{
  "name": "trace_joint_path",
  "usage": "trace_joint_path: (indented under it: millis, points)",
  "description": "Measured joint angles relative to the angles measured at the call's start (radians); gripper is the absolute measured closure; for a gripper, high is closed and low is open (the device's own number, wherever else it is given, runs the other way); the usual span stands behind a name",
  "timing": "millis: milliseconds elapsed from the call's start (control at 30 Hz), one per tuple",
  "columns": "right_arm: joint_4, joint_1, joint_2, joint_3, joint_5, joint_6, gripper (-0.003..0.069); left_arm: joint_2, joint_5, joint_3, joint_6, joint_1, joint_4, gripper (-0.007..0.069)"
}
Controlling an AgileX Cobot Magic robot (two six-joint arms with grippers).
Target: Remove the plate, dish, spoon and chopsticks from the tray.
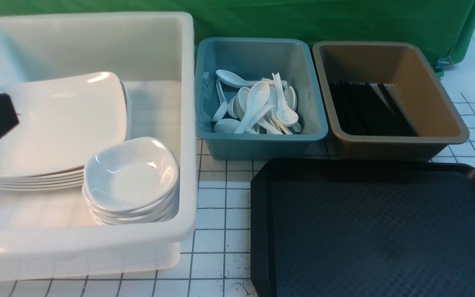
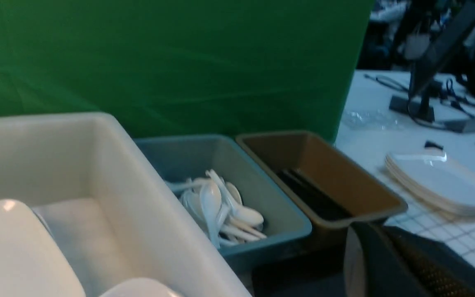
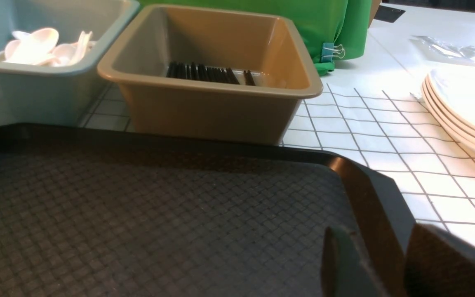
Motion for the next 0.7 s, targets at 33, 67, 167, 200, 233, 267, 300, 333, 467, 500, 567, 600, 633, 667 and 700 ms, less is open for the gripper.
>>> trace_joint_path:
  millis: [33,67,167,200,233,267,300,333,467,500,567,600,633,667,700]
  points:
    - [0.0,0.0,0.0,0.0,0.001,0.0,0.0421,-0.014,-0.02,0.017,0.0,0.0,-0.011,0.0606]
    - [0.0,0.0,0.0,0.0,0.001,0.0,0.0421,-0.016,-0.022,0.02,0.0,0.0,-0.011,0.0606]
    - [0.0,0.0,0.0,0.0,0.001,0.0,0.042,-0.029,-0.034,0.042,0.0,0.0,-0.029,0.0606]
    - [0.0,0.0,0.0,0.0,0.001,0.0,0.042,-0.029,-0.034,0.044,0.0,0.0,-0.029,0.0606]
    - [0.0,0.0,0.0,0.0,0.001,0.0,0.042,-0.029,-0.032,0.047,0.0,0.0,-0.029,0.0606]
    - [0.0,0.0,0.0,0.0,0.001,0.0,0.042,-0.029,-0.029,0.052,0.004,0.0,-0.029,0.0606]
    - [0.0,0.0,0.0,0.0,0.001,0.0,0.042,-0.029,-0.029,0.057,0.008,0.0,-0.027,0.0606]
    - [0.0,0.0,0.0,0.0,0.001,0.0,0.042,-0.029,-0.026,0.059,0.018,0.0,-0.018,0.0606]
    - [0.0,0.0,0.0,0.0,0.001,0.0,0.042,-0.029,-0.013,0.063,0.045,0.0,0.016,0.0606]
    - [0.0,0.0,0.0,0.0,0.001,0.0,0.042,-0.029,-0.013,0.064,0.046,0.0,0.019,0.0606]
    - [0.0,0.0,0.0,0.0,0.001,0.0,0.042,-0.029,-0.013,0.065,0.049,0.0,0.024,0.0606]
    - [0.0,0.0,0.0,0.0,0.001,0.0,0.042,-0.029,-0.013,0.065,0.049,0.0,0.024,0.0606]
    - [0.0,0.0,0.0,0.0,0.001,0.0,0.042,-0.029,-0.013,0.065,0.049,0.0,0.024,0.0606]
    - [0.0,0.0,0.0,0.0,0.001,0.0,0.042,-0.029,-0.013,0.065,0.049,0.0,0.028,0.0606]
    - [0.0,0.0,0.0,0.0,0.001,0.0,0.042,-0.029,-0.015,0.068,0.049,0.0,0.033,0.0606]
